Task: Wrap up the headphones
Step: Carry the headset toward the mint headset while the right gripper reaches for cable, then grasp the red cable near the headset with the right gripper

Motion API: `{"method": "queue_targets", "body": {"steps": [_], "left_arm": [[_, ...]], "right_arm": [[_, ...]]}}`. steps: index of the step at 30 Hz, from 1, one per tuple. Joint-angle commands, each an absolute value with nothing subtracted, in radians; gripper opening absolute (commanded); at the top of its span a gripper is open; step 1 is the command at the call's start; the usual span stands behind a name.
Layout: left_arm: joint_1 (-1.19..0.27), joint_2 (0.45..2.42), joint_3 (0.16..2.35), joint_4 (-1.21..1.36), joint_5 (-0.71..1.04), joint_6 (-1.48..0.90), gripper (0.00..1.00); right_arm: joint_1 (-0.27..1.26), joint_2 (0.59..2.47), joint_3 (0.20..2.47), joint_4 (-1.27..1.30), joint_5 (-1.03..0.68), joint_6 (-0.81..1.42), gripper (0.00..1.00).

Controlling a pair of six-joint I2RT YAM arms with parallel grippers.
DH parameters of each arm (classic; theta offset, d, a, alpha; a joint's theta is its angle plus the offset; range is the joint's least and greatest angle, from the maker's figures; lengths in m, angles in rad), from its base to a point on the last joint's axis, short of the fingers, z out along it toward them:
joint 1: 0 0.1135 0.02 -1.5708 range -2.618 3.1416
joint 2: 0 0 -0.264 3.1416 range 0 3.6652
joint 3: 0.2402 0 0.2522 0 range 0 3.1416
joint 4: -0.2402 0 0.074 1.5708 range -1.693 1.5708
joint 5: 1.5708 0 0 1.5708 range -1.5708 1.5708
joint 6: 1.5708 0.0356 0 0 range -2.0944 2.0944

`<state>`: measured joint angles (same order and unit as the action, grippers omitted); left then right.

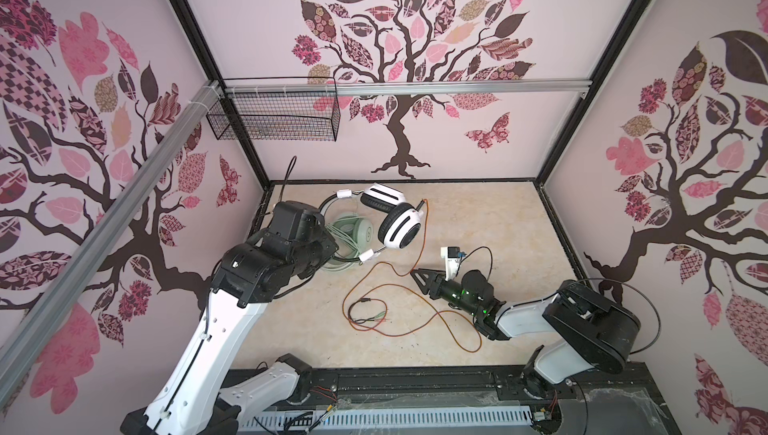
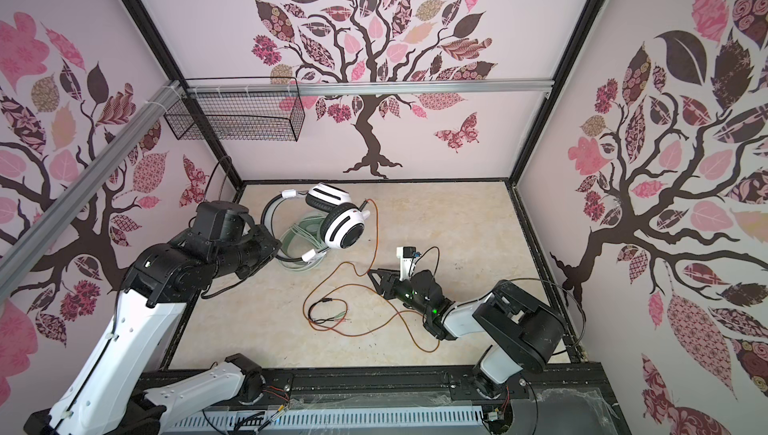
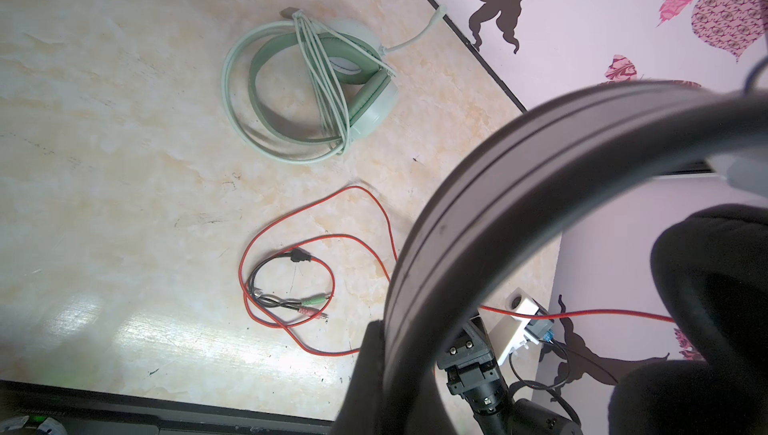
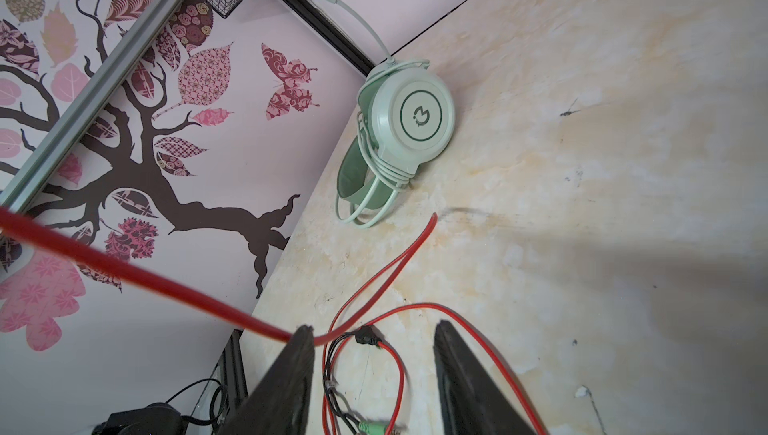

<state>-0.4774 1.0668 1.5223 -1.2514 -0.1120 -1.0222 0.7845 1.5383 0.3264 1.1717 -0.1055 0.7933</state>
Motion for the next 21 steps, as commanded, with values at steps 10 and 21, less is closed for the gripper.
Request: {"method": "queue_targets", "body": {"steps": [10,21], "left_arm": [[-0.475,1.065,1.6,-1.19,-0.113,-1.027,0.0],[-0.475,1.068,1.603,-1.192,-0.095,-1.031,0.0]], "right_arm": [[0.807,1.523,0.272,1.267,-0.129,0.818,0.5],[0.824,1.487,0.288,1.195,-0.052,0.794,0.51]]}}
